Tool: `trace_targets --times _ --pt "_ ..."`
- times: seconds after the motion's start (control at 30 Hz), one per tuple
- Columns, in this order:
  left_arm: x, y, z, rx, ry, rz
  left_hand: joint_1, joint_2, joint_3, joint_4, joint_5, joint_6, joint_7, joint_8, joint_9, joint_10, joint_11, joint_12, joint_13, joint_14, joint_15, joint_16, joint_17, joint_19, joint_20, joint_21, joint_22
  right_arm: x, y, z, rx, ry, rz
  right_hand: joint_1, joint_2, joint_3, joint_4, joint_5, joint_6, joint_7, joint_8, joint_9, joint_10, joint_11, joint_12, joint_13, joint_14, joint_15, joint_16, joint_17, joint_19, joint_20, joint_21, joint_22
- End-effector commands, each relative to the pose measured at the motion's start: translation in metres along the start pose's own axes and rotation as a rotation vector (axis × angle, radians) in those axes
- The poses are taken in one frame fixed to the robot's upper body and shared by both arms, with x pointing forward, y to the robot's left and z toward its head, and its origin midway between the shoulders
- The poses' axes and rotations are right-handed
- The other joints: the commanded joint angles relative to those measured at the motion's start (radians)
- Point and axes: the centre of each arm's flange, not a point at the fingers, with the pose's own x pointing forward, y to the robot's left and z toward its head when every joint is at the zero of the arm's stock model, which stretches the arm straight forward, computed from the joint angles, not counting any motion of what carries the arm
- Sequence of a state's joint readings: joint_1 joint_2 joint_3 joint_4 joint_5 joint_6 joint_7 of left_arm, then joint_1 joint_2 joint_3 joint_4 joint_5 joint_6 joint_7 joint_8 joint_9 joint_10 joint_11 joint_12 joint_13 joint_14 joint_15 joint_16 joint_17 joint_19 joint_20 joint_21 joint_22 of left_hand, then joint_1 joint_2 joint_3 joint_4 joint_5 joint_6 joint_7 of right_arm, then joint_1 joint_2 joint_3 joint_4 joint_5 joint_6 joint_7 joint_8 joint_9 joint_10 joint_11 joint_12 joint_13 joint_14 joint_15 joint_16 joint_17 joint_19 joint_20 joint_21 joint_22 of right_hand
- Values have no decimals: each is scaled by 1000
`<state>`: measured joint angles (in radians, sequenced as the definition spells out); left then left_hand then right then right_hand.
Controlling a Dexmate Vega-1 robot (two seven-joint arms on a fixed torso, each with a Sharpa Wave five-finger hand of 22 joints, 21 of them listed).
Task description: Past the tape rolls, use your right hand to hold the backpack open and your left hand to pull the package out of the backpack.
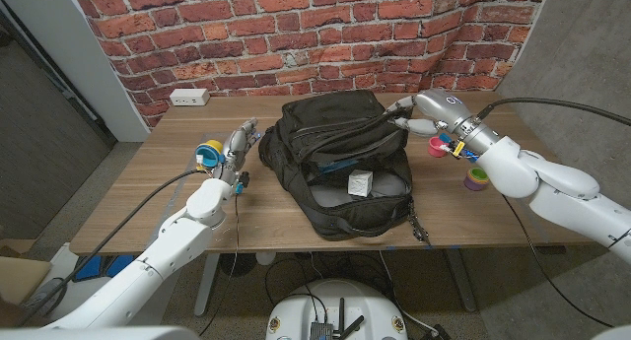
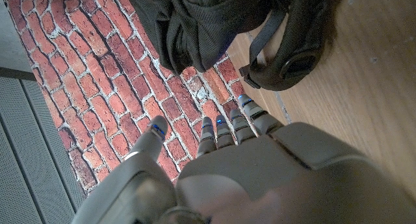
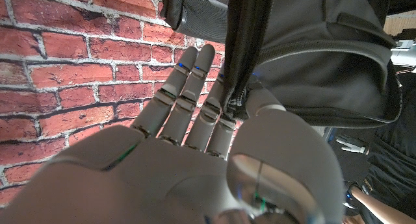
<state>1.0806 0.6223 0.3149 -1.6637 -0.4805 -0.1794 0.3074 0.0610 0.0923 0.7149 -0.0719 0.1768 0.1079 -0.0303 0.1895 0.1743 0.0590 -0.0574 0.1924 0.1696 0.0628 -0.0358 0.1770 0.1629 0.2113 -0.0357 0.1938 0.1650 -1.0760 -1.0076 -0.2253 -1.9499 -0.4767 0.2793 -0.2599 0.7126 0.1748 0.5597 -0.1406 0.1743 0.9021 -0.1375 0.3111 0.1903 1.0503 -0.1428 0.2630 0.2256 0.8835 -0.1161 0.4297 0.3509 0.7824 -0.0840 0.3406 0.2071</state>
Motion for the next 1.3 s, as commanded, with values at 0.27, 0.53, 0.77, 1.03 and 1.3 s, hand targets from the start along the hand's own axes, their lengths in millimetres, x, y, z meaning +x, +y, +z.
trace_targets --times 0.27,0.53,0.77,1.03,1.3 --pt "-26 -5 3 23 -18 6 14 55 2 -14 -1 17 0 2 2 15 -1 4 3 18 -22 1 1 15 -54 3 6 27 -7 -17 66 18 35 5 9 3 -5 10 48 33 0 4 11 -1 3 2 11 -99 7 7 11 -132 10 5" --pt "-39 -9 3 43 -14 12 21 56 3 -24 -2 21 -1 1 2 23 -1 4 3 27 -23 2 0 26 -44 6 6 36 -7 -25 113 36 29 6 8 4 -7 11 50 34 -2 4 16 1 4 4 13 -99 6 9 12 -132 14 5" --pt "-48 -13 4 52 -15 11 26 56 4 -31 -3 27 -1 2 2 29 -5 5 3 31 -22 2 0 31 -40 7 6 41 -9 -30 139 51 45 7 8 4 -8 12 53 37 -3 4 17 4 3 6 15 -99 6 11 15 -132 18 5" --pt "-52 -23 4 43 -7 -9 30 57 4 -37 -4 31 0 2 2 32 -3 4 3 34 -23 1 0 32 -41 6 6 51 -13 -35 164 71 77 8 8 4 -10 13 55 40 -6 5 19 5 4 9 19 -99 8 13 16 -131 22 6" --pt "-56 -37 1 45 12 -38 36 61 6 -42 -4 35 2 2 2 35 -4 4 4 35 -23 1 1 33 -40 5 6 58 -13 -40 207 108 85 7 8 3 -9 14 55 43 -10 5 21 6 4 11 22 -97 7 15 19 -131 27 6"
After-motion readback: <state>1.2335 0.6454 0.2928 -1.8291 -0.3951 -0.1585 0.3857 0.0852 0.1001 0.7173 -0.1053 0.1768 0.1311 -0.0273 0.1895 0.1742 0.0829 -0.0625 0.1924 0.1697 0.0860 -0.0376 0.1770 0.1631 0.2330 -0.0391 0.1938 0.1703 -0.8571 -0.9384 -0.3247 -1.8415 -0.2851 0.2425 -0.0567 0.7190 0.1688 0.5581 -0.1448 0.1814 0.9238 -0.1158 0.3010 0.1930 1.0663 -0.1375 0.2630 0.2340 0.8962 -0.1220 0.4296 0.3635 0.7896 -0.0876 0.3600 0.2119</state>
